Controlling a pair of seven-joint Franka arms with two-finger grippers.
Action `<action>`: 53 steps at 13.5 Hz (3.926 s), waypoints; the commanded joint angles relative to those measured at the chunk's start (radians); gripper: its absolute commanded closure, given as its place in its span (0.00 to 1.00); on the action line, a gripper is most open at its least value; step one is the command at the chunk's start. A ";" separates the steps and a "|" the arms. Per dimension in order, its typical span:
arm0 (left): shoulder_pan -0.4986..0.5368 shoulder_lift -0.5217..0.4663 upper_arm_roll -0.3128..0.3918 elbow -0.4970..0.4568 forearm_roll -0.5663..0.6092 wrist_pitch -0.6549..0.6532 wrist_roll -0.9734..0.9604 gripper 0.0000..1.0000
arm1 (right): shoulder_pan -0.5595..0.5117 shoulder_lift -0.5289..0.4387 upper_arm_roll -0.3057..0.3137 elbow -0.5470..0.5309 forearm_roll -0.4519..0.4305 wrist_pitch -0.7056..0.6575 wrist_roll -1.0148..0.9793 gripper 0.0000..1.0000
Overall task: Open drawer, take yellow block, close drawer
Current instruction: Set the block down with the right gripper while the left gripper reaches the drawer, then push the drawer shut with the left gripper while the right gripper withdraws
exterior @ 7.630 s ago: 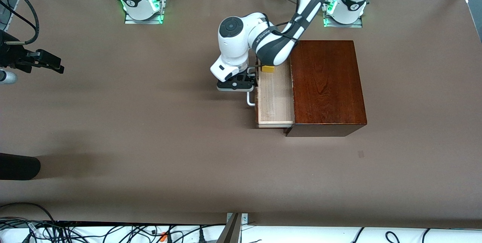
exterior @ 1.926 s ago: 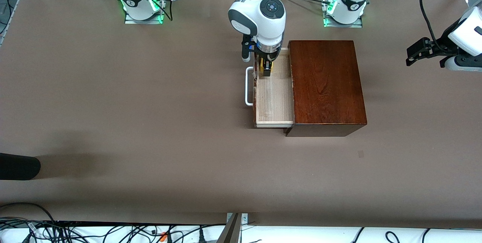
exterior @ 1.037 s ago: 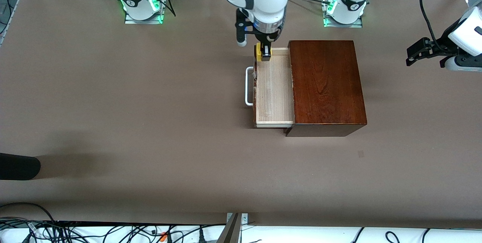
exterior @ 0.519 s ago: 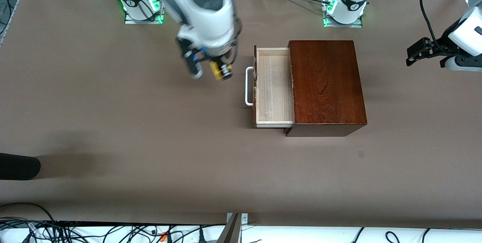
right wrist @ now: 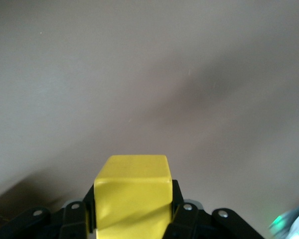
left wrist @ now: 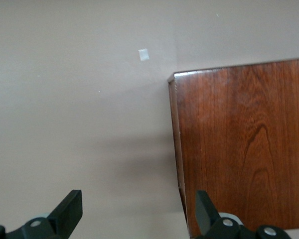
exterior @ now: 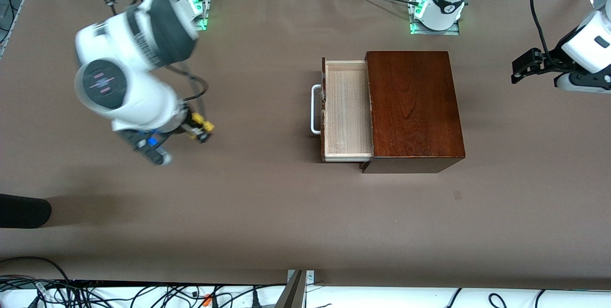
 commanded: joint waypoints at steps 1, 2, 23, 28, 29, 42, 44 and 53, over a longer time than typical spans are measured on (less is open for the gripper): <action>-0.032 0.077 -0.017 0.036 -0.018 -0.024 0.040 0.00 | -0.064 0.052 0.014 -0.024 -0.012 0.075 -0.230 0.98; -0.039 0.088 -0.021 0.045 -0.025 -0.024 0.040 0.00 | -0.081 0.071 0.014 -0.040 -0.040 0.127 -0.303 0.98; -0.638 0.614 -0.189 0.239 -0.035 0.499 0.652 0.00 | -0.108 0.330 0.013 -0.111 -0.160 0.659 -0.626 0.00; -0.652 0.670 -0.191 0.232 -0.024 0.500 0.655 0.00 | -0.113 0.197 0.013 -0.111 -0.155 0.408 -0.628 0.00; -0.652 0.674 -0.191 0.232 -0.022 0.498 0.667 0.00 | -0.113 0.165 0.013 -0.111 -0.154 0.351 -0.652 0.00; -0.614 0.654 -0.174 0.197 0.089 0.285 0.713 0.00 | -0.168 -0.472 -0.154 -0.499 -0.063 0.120 -0.795 0.00; -0.588 0.653 -0.172 0.197 0.106 0.260 0.715 0.00 | -0.168 -0.530 -0.191 -0.528 -0.063 0.102 -0.845 0.00; -0.514 0.639 -0.172 0.197 0.181 0.164 0.715 0.00 | -0.170 -0.537 -0.183 -0.441 -0.069 -0.007 -0.887 0.00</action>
